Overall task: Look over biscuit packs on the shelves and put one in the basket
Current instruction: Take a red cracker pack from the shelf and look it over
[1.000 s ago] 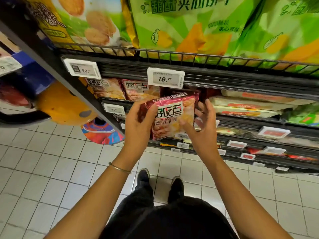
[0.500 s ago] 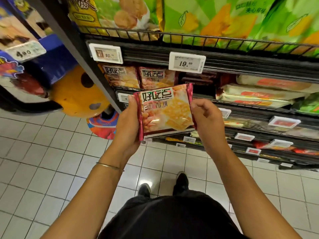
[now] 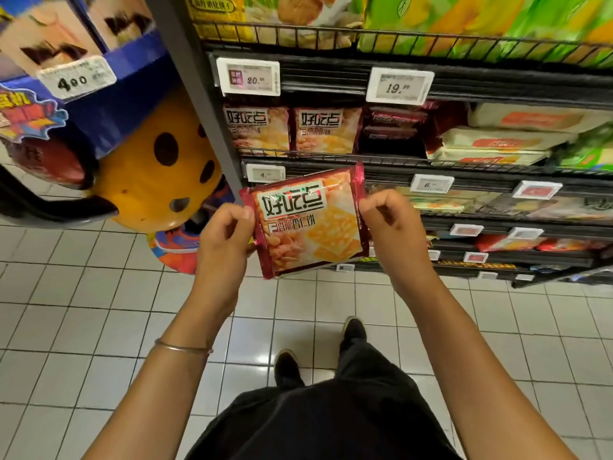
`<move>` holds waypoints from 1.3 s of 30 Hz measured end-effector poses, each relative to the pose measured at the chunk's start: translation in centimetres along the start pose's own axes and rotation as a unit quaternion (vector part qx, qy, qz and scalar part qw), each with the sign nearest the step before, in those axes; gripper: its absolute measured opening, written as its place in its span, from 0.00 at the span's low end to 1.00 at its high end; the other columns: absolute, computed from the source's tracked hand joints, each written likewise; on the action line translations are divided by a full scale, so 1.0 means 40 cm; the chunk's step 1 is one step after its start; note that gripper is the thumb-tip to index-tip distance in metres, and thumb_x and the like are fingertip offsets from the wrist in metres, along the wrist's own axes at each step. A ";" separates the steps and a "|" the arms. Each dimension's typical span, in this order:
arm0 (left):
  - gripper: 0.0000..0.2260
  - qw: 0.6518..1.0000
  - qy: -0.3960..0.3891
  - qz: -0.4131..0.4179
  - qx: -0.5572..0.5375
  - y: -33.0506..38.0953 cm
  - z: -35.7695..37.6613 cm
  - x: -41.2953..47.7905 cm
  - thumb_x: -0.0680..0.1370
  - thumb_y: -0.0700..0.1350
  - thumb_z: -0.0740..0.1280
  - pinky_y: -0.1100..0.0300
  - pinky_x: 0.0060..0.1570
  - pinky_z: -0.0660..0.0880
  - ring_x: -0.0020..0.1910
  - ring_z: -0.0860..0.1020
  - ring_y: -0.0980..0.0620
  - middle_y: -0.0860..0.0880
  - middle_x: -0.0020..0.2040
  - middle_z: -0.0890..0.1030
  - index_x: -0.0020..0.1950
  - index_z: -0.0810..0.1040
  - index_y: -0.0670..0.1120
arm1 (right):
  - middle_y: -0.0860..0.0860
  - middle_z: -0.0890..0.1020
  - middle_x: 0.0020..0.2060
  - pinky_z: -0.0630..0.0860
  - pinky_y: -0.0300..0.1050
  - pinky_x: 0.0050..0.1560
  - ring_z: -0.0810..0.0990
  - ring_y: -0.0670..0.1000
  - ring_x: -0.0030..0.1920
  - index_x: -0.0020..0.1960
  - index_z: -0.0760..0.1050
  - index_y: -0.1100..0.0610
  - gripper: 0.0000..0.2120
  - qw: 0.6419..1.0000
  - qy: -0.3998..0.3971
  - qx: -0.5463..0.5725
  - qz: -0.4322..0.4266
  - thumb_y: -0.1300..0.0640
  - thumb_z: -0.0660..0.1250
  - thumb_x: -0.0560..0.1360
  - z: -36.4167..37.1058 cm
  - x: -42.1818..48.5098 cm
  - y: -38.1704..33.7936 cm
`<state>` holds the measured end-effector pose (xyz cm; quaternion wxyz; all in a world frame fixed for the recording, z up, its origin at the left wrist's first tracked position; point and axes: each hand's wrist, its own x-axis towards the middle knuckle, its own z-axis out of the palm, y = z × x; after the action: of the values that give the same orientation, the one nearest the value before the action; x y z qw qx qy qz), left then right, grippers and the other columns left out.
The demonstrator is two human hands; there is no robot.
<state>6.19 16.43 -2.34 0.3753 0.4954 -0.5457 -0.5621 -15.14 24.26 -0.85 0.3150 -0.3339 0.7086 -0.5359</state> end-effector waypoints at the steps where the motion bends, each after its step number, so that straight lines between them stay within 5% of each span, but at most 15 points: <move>1: 0.13 1.000 -0.004 0.011 0.011 -0.002 -0.016 -0.008 0.87 0.49 0.60 0.60 0.43 0.83 0.51 0.86 0.53 0.51 0.52 0.87 0.43 0.74 0.53 | 0.47 0.82 0.44 0.80 0.45 0.41 0.83 0.46 0.44 0.44 0.77 0.52 0.09 1.000 -0.002 0.005 0.005 0.58 0.66 0.83 0.009 -0.013 0.002; 5: 0.12 1.000 -0.006 0.008 0.020 -0.013 -0.062 -0.031 0.87 0.49 0.60 0.61 0.38 0.82 0.45 0.86 0.54 0.50 0.49 0.87 0.46 0.74 0.48 | 0.55 0.84 0.47 0.83 0.53 0.43 0.85 0.54 0.47 0.47 0.77 0.54 0.08 0.999 -0.011 0.005 0.038 0.56 0.63 0.84 0.044 -0.055 0.011; 11: 0.12 1.000 -0.024 0.016 0.005 -0.004 -0.115 -0.035 0.88 0.49 0.59 0.65 0.37 0.79 0.45 0.85 0.57 0.52 0.48 0.87 0.49 0.76 0.45 | 0.55 0.84 0.51 0.84 0.63 0.51 0.84 0.58 0.52 0.42 0.77 0.50 0.12 0.995 -0.055 0.043 0.065 0.55 0.63 0.84 0.078 -0.082 -0.013; 15: 0.16 0.999 -0.032 -0.006 -0.020 0.007 -0.133 -0.032 0.88 0.50 0.59 0.56 0.43 0.83 0.49 0.86 0.50 0.48 0.51 0.87 0.54 0.75 0.38 | 0.49 0.84 0.41 0.82 0.51 0.42 0.85 0.50 0.42 0.39 0.78 0.46 0.10 0.993 -0.076 0.061 0.071 0.50 0.65 0.78 0.086 -0.088 -0.028; 19: 0.16 0.996 -0.041 -0.040 -0.072 0.019 -0.132 -0.025 0.87 0.52 0.59 0.44 0.50 0.82 0.53 0.86 0.42 0.42 0.55 0.87 0.59 0.78 0.39 | 0.47 0.84 0.35 0.78 0.48 0.39 0.83 0.48 0.36 0.43 0.78 0.52 0.10 0.990 -0.073 0.085 0.090 0.59 0.64 0.82 0.090 -0.084 -0.034; 22: 0.16 0.989 -0.048 -0.068 -0.125 0.032 -0.126 -0.019 0.87 0.52 0.60 0.47 0.51 0.83 0.54 0.86 0.42 0.41 0.56 0.87 0.61 0.79 0.42 | 0.51 0.85 0.40 0.78 0.46 0.36 0.84 0.51 0.39 0.50 0.79 0.53 0.04 0.985 -0.069 0.109 0.114 0.56 0.66 0.82 0.094 -0.082 -0.039; 26: 0.14 0.975 -0.064 -0.113 -0.180 0.049 -0.118 -0.011 0.87 0.50 0.61 0.45 0.55 0.84 0.57 0.86 0.41 0.41 0.58 0.86 0.64 0.76 0.42 | 0.50 0.87 0.45 0.82 0.45 0.38 0.87 0.50 0.44 0.59 0.78 0.53 0.16 0.969 -0.082 0.177 0.152 0.43 0.68 0.78 0.101 -0.083 -0.055; 31: 0.14 0.959 -0.150 -0.130 -0.201 0.061 -0.108 -0.011 0.87 0.49 0.60 0.47 0.58 0.83 0.62 0.84 0.44 0.46 0.64 0.85 0.71 0.75 0.50 | 0.53 0.87 0.56 0.84 0.51 0.48 0.87 0.56 0.54 0.67 0.77 0.50 0.13 0.942 -0.110 0.249 0.195 0.48 0.64 0.84 0.086 -0.080 -0.059; 36: 0.19 0.936 -0.177 -0.158 -0.261 0.068 -0.094 -0.022 0.82 0.54 0.64 0.41 0.60 0.81 0.65 0.82 0.39 0.40 0.66 0.83 0.68 0.80 0.46 | 0.58 0.86 0.53 0.82 0.47 0.35 0.87 0.55 0.46 0.70 0.76 0.56 0.22 0.880 -0.148 0.354 0.278 0.47 0.68 0.80 0.064 -0.089 -0.049; 39: 0.23 0.926 -0.186 -0.176 -0.276 0.060 -0.094 -0.021 0.82 0.54 0.65 0.39 0.62 0.80 0.67 0.80 0.36 0.37 0.68 0.81 0.73 0.75 0.42 | 0.56 0.86 0.45 0.79 0.41 0.27 0.86 0.52 0.39 0.68 0.76 0.58 0.20 0.876 -0.153 0.348 0.297 0.47 0.66 0.81 0.058 -0.092 -0.039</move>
<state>9.74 16.05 0.47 0.2839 0.3468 -0.3330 -0.8296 -10.94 25.65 0.45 0.6593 -0.0543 0.4855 -0.5715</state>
